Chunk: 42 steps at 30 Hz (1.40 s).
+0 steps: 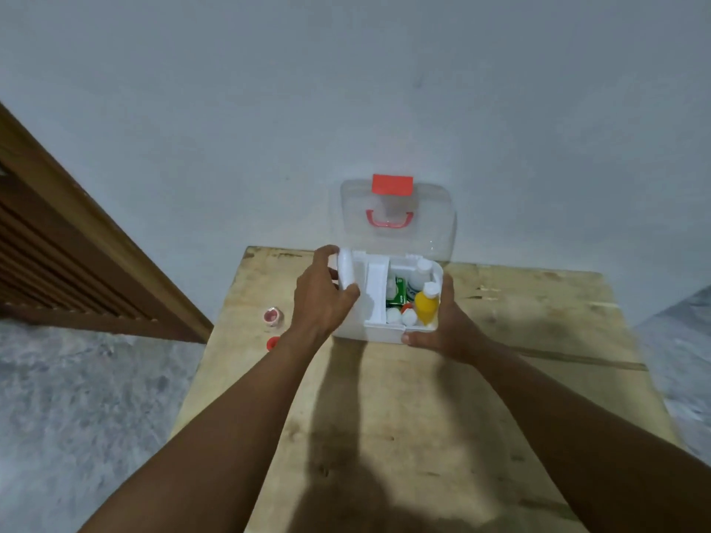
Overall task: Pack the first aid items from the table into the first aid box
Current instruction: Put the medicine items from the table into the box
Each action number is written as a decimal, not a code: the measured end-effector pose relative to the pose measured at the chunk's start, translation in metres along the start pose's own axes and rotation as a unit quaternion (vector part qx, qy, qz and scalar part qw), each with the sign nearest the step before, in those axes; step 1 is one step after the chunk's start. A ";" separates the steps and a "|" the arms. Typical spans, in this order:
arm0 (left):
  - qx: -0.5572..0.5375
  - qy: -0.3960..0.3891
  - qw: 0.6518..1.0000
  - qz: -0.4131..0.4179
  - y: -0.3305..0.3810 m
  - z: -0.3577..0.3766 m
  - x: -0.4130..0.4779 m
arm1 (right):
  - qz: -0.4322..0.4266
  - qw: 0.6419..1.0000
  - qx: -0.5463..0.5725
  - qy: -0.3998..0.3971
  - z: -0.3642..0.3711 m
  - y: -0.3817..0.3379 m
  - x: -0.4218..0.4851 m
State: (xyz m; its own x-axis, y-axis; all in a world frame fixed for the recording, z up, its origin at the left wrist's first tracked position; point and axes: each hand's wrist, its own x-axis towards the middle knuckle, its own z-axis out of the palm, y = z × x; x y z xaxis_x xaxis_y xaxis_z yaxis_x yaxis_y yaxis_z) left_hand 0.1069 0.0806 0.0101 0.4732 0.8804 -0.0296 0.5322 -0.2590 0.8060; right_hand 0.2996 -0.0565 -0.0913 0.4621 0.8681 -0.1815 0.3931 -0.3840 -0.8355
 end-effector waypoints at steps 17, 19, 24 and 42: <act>0.138 -0.057 0.988 -0.033 -0.001 0.055 0.036 | -0.012 1.000 0.010 0.020 -0.004 -0.019 -0.005; 0.141 -0.058 0.988 -0.037 -0.002 0.056 0.036 | -0.005 1.000 0.002 0.022 -0.004 -0.019 -0.005; 0.147 -0.059 0.987 -0.034 -0.001 0.053 0.031 | 0.013 1.000 -0.011 0.026 -0.006 -0.020 -0.008; 0.135 0.222 0.966 -0.020 -0.104 0.003 -0.078 | -0.019 0.999 -0.038 0.011 -0.015 -0.027 -0.010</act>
State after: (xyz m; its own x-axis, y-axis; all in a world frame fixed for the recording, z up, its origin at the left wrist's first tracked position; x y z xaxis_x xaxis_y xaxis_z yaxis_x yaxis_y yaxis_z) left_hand 0.0169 0.0377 -0.0732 0.1340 0.9596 0.2472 0.7359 -0.2634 0.6237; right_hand 0.2961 -0.0594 -0.0595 0.4638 0.8751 -0.1385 0.4690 -0.3751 -0.7996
